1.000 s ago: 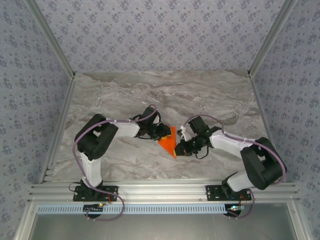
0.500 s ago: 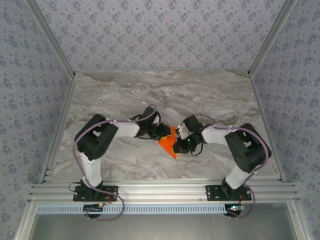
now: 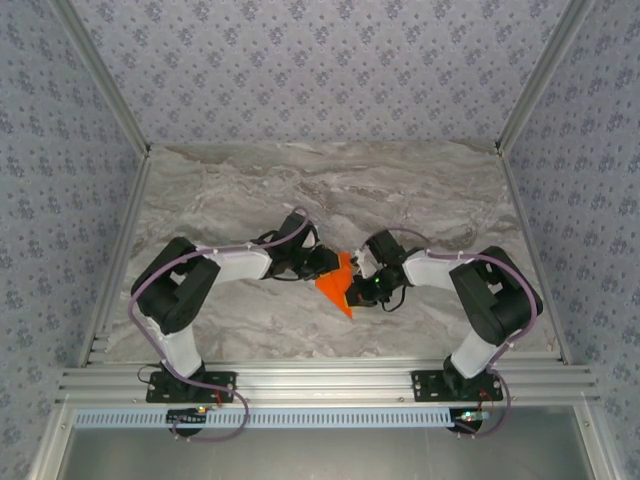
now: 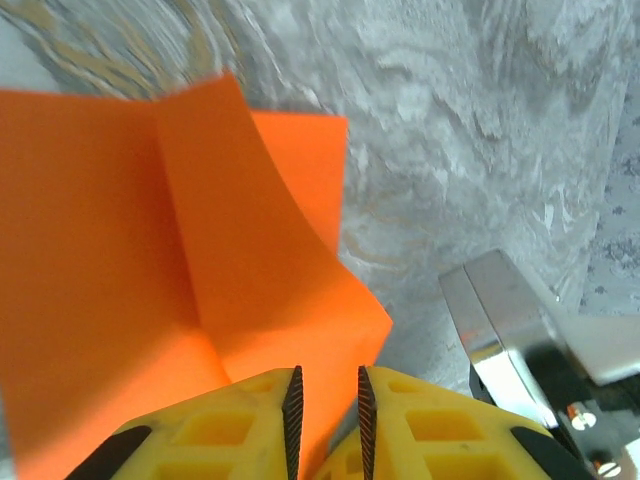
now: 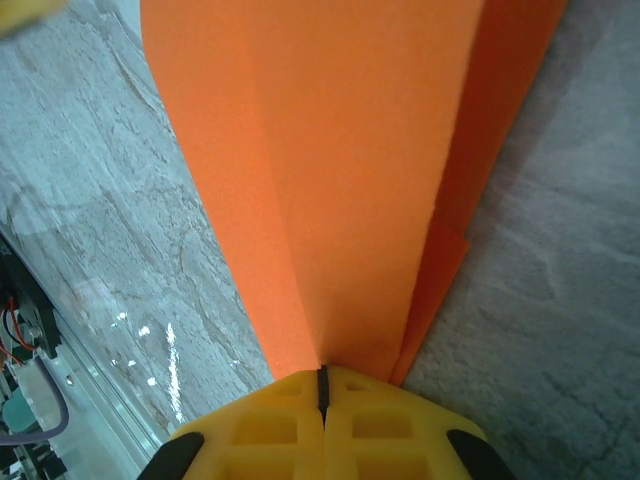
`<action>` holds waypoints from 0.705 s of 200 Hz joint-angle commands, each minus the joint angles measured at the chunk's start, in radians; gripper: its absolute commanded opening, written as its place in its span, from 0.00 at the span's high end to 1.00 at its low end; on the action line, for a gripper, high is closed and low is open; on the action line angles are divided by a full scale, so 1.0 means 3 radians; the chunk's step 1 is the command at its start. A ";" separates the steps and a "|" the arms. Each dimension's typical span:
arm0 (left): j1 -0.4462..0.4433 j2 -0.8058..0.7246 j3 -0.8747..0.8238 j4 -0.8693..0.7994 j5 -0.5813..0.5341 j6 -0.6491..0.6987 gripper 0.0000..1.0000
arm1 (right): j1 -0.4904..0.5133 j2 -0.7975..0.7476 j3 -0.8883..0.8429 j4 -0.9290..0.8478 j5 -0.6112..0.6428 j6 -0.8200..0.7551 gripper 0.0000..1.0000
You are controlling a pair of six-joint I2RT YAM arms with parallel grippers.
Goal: Fold a paper plane with a square sheet of paper (fold left side to right side)
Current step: Fourth fold the wing at the center of the table.
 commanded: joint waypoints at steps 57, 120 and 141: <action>-0.0248 0.0208 -0.0038 0.0326 0.0201 -0.0172 0.83 | 0.0007 0.0241 -0.0105 -0.0391 0.0648 -0.0091 1.00; -0.0334 0.0311 -0.0313 0.0684 0.0135 -0.0466 0.85 | 0.0009 0.0277 -0.0080 -0.0449 0.0679 -0.0108 1.00; -0.0320 0.0339 -0.0311 0.0581 0.0037 -0.0405 0.85 | 0.0012 0.0293 -0.0052 -0.0512 0.0730 -0.0132 1.00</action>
